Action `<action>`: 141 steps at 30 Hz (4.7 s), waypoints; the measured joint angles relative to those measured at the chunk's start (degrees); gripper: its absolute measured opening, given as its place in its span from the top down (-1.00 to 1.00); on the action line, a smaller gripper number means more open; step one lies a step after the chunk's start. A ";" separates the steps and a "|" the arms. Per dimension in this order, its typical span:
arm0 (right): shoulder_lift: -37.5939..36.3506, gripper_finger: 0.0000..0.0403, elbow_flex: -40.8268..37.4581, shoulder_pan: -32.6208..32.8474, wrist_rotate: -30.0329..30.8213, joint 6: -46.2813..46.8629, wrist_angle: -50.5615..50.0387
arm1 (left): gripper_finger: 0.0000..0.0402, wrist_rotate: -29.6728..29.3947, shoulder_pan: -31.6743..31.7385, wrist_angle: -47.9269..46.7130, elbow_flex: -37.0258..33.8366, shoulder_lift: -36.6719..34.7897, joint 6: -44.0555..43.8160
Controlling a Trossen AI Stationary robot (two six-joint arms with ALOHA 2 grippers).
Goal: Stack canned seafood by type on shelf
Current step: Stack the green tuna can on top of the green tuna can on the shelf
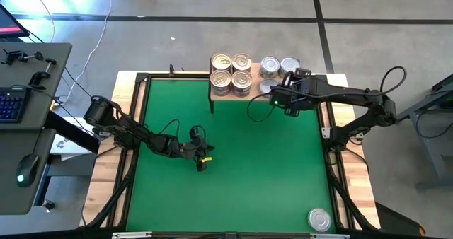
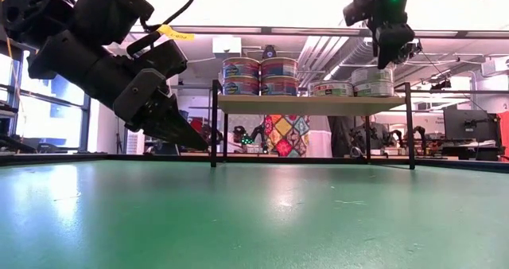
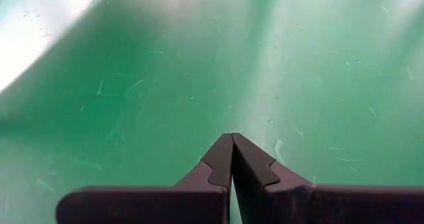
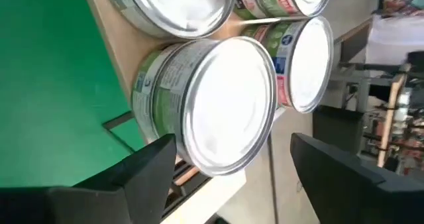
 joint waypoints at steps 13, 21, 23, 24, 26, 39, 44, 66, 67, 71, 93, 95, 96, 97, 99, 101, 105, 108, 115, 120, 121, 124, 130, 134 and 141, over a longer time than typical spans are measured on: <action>-0.39 -0.45 0.10 4.47 -11.59 6.37 -3.04 | 1.00 0.01 0.00 0.00 0.00 -0.01 -0.01; -0.39 -0.45 -3.54 23.71 -28.65 19.00 3.81 | 1.00 0.02 -0.02 0.00 0.00 -0.01 -0.11; -0.39 -0.45 -5.77 29.65 -34.29 24.35 7.67 | 1.00 0.02 -0.06 0.14 0.00 0.00 -0.09; -0.35 -0.45 -7.01 32.71 -37.11 27.31 9.41 | 1.00 0.02 -0.07 0.29 0.00 -0.01 -0.09; -0.35 -0.44 -9.48 38.68 -42.01 34.77 13.01 | 1.00 0.02 -0.07 0.65 0.00 -0.01 -0.07; 0.56 0.19 -21.13 66.78 -54.89 90.61 36.44 | 1.00 0.02 -0.07 3.32 0.02 -0.01 1.49; 3.94 0.71 -24.01 70.58 -60.60 99.76 42.83 | 1.00 0.02 -0.07 3.50 0.02 -0.01 1.53; 15.85 1.00 -23.65 67.04 -56.18 85.67 48.20 | 1.00 0.13 -0.07 6.14 0.00 -0.01 1.49; 15.78 1.00 -23.63 65.88 -54.19 83.65 47.99 | 1.00 0.16 -0.07 6.63 0.00 -0.01 1.48; 15.74 1.00 -23.61 60.82 -45.64 74.29 47.97 | 1.00 0.37 -0.07 8.56 0.00 -0.01 1.49; 15.78 1.00 -24.44 32.80 -15.62 21.65 76.12 | 1.00 1.71 -4.54 7.89 11.98 -0.01 6.77; 13.89 1.00 -24.43 33.87 -12.82 20.63 76.15 | 1.00 2.45 -4.59 3.98 14.56 -0.01 7.03; 12.60 1.00 -24.33 34.83 -11.27 20.61 75.33 | 1.00 2.63 -4.60 1.87 15.78 -0.01 7.01; 11.01 1.00 -24.30 36.09 -9.67 20.72 73.61 | 1.00 3.09 -4.57 -0.41 17.07 -0.01 7.01; 7.94 1.00 -24.29 39.15 -6.51 22.44 69.57 | 1.00 4.34 -4.10 -4.47 19.64 0.35 7.07; 4.78 1.00 -24.27 42.94 -3.47 25.83 64.58 | 1.00 6.03 -3.35 -7.16 21.91 1.23 7.57; 0.73 1.00 -24.22 50.59 1.53 34.13 56.77 | 1.00 14.19 -0.67 -8.43 26.09 4.70 9.01; 0.49 1.00 -24.22 55.46 6.73 39.44 53.69 | 1.00 18.55 1.89 -9.58 29.43 8.81 9.14; 2.33 1.00 -24.19 60.23 12.09 46.43 50.95 | 1.00 24.72 7.17 -15.00 39.27 20.19 12.81; 2.64 1.00 -24.16 60.08 11.55 48.11 50.07 | 1.00 25.38 9.12 -17.41 43.05 24.96 13.46; 2.70 1.00 -24.16 60.06 11.49 48.06 50.10 | 1.00 25.99 9.39 -17.47 43.17 25.44 13.37; 2.80 1.00 -24.16 60.02 11.46 48.12 49.90 | 1.00 26.32 10.23 -17.94 43.21 25.80 12.08; 2.80 1.00 -24.16 60.02 11.20 48.14 49.99 | 1.00 26.32 11.28 -18.16 43.21 25.85 11.52; 2.80 1.00 -24.16 60.02 11.04 48.14 50.66 | 1.00 26.32 11.65 -18.48 43.21 25.89 11.54; 7.79 0.85 -24.11 59.75 8.86 46.65 51.26 | 1.00 26.25 11.74 -19.06 43.21 25.89 12.32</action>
